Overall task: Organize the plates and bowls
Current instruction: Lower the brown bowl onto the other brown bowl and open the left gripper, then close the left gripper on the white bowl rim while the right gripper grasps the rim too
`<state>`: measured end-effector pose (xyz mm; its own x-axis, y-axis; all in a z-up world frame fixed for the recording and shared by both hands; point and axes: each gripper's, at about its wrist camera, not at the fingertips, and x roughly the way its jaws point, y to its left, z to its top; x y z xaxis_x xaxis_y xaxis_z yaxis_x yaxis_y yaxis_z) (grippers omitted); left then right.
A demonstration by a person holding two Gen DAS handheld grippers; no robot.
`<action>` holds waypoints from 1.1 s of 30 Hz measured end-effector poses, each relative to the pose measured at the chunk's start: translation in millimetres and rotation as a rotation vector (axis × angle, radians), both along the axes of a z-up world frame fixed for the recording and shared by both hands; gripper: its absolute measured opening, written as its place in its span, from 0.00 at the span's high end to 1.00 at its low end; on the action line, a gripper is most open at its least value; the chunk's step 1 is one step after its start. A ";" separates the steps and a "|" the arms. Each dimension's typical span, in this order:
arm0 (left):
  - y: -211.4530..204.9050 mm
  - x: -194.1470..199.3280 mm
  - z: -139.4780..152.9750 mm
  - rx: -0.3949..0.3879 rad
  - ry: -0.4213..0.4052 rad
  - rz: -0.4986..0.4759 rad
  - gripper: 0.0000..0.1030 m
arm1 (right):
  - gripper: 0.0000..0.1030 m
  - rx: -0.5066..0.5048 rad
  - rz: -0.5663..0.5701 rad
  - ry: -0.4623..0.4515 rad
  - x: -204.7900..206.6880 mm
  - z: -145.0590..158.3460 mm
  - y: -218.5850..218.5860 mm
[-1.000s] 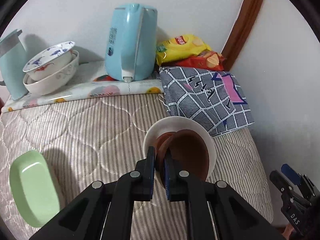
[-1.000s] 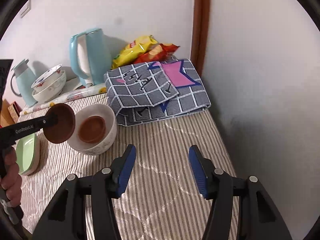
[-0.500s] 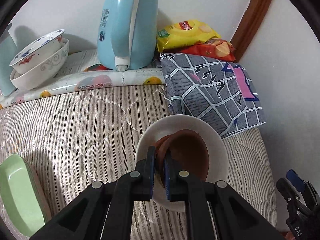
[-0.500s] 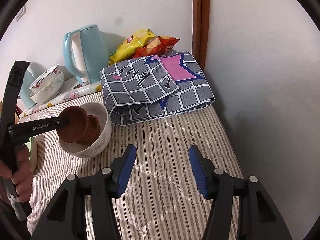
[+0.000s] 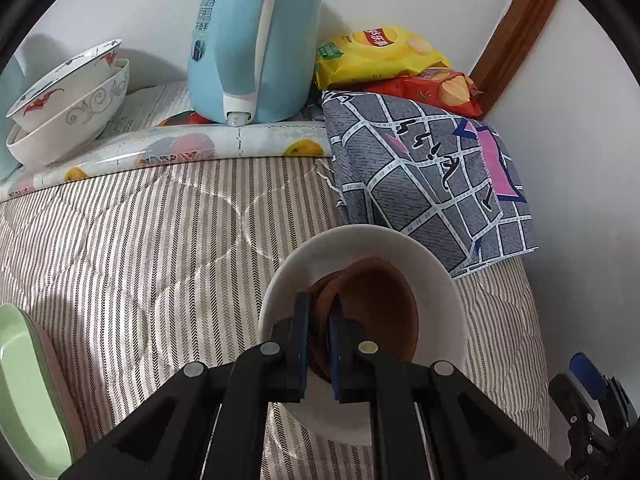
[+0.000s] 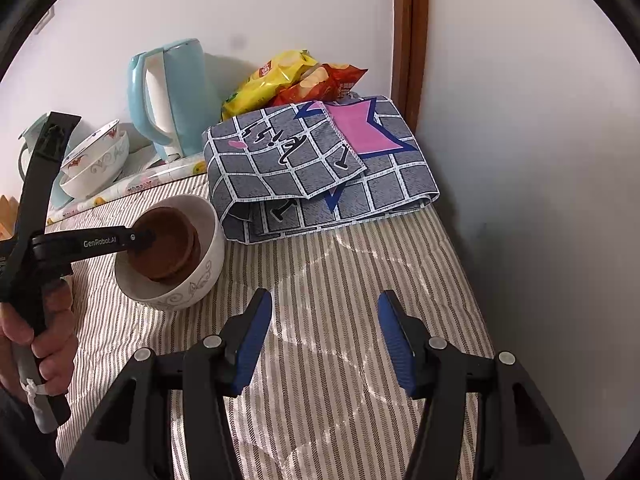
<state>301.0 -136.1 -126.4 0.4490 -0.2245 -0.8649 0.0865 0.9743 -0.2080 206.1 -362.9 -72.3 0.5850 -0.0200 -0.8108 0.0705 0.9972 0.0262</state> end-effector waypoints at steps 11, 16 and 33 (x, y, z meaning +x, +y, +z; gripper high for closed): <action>-3.5 -1.1 -4.2 -0.046 0.025 -0.026 0.89 | 0.47 -0.004 0.034 0.021 3.5 -3.0 10.9; -5.6 -2.4 -3.1 -0.024 0.040 -0.049 0.86 | 0.47 -0.003 0.055 0.023 5.3 -2.8 20.8; 13.3 -24.4 35.8 0.089 -0.066 -0.041 0.64 | 0.47 0.005 0.109 0.008 22.2 4.9 50.0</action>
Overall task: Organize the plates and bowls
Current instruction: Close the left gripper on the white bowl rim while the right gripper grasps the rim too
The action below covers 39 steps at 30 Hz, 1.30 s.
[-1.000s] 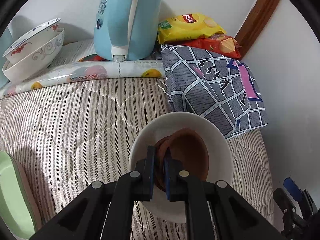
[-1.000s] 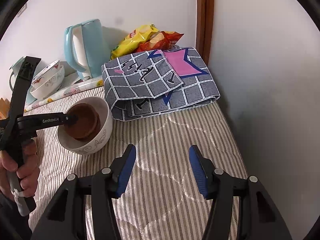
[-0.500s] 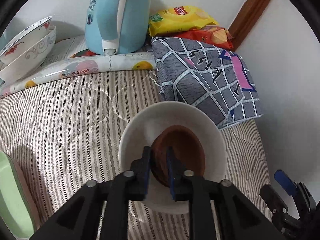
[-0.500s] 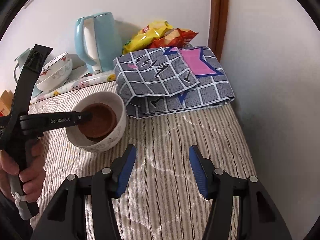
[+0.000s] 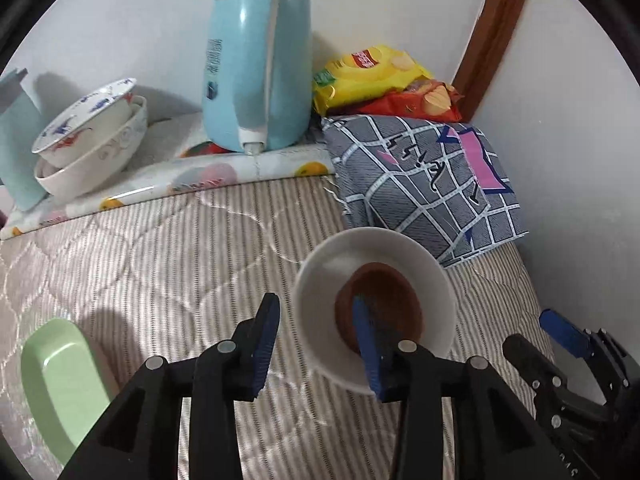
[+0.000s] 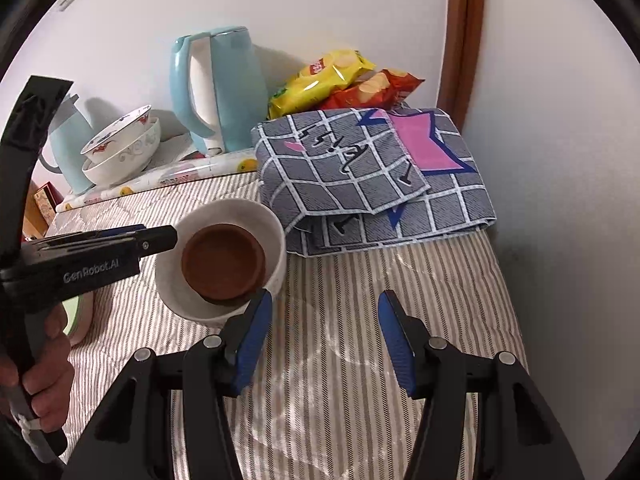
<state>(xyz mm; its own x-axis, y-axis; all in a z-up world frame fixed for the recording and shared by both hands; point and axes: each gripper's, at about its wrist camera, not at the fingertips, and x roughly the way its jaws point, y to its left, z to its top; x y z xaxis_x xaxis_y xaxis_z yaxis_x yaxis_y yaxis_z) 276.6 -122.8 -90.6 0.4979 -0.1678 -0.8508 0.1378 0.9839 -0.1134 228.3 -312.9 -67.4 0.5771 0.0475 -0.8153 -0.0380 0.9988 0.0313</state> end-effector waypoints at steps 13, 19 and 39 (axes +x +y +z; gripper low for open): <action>19.2 -2.2 -4.2 0.022 0.017 0.033 0.64 | 0.47 0.011 -0.022 0.007 15.6 -3.8 8.4; 17.1 5.7 -14.1 0.011 0.051 0.016 0.64 | 0.47 0.041 -0.016 0.054 30.7 -14.3 13.2; 1.6 28.6 -49.2 0.083 0.136 -0.007 0.64 | 0.67 -0.007 -0.003 0.186 69.4 -59.0 27.2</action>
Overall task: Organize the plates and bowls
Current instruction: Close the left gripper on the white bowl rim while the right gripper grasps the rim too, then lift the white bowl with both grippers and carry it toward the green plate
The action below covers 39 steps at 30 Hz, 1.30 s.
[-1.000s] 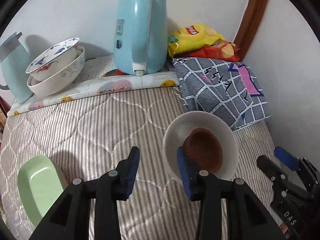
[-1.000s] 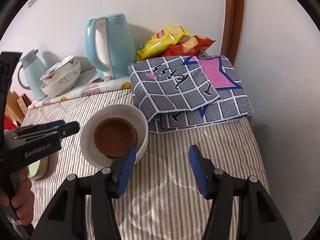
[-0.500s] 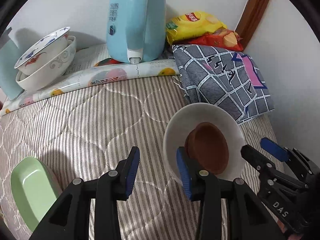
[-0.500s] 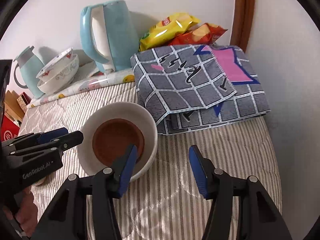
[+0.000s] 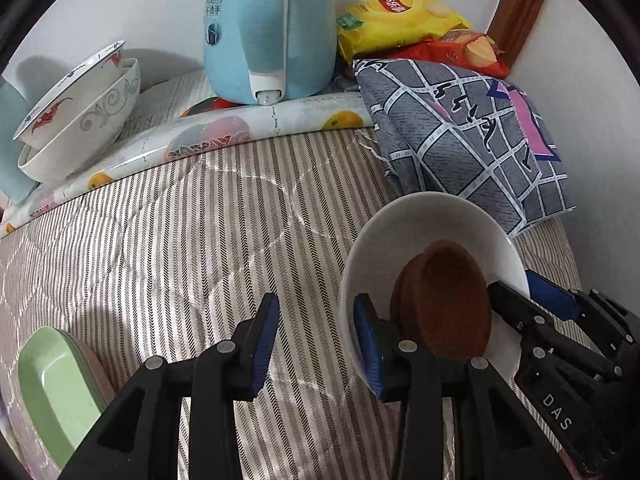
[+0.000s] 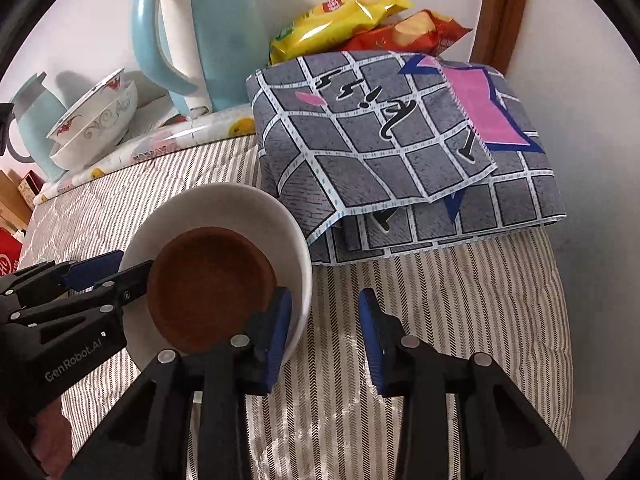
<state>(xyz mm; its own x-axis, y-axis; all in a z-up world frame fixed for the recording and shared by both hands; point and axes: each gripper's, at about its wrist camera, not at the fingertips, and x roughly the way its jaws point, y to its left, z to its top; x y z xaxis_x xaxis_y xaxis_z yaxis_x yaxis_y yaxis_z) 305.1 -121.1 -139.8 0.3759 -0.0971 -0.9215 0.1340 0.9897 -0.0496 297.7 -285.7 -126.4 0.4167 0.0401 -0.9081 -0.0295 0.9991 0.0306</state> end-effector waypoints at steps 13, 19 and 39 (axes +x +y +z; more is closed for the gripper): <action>-0.3 8.5 -15.5 -0.016 0.021 0.005 0.65 | 0.57 0.013 -0.021 0.026 9.3 -11.9 -1.4; 2.4 12.6 -22.0 -0.048 0.031 -0.005 0.70 | 0.55 0.060 -0.036 0.017 10.3 -13.7 -9.7; -18.5 1.9 -15.8 -0.006 -0.009 -0.051 0.88 | 0.89 0.064 0.022 0.011 3.2 -9.7 8.8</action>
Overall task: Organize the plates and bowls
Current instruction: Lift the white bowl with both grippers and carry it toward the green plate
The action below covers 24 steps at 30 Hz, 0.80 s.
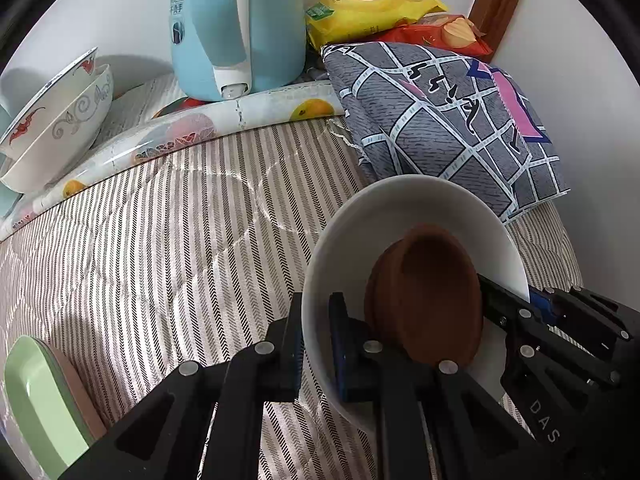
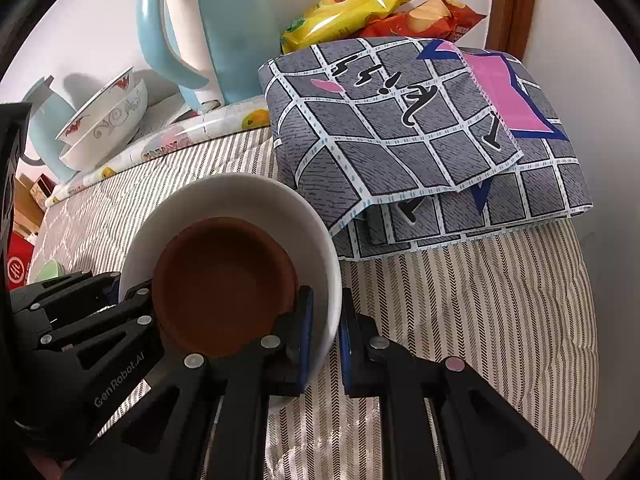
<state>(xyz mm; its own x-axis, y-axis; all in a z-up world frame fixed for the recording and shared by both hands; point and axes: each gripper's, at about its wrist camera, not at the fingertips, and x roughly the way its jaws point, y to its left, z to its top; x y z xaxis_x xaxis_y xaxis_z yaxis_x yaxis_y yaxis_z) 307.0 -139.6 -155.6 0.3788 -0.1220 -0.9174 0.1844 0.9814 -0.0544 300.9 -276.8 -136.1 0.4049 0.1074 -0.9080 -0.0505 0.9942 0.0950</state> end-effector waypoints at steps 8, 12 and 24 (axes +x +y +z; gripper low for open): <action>7.7 -3.4 0.7 -0.017 -0.006 0.025 0.89 | 0.89 -0.027 0.002 -0.026 -0.3 0.9 3.7; 8.7 -7.9 3.4 -0.024 -0.016 0.026 0.89 | 0.89 0.021 -0.008 -0.024 -1.1 1.4 -2.1; 14.7 -39.1 18.7 -0.046 -0.008 0.032 0.90 | 0.92 0.044 -0.041 0.004 -33.2 7.2 -4.8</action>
<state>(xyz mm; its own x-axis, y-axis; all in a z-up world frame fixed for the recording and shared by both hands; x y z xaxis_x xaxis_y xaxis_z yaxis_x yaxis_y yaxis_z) 267.9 -124.9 -137.0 0.3904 -0.1520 -0.9080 0.1531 0.9833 -0.0987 267.7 -281.6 -129.0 0.4066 0.1306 -0.9042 -0.0093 0.9903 0.1388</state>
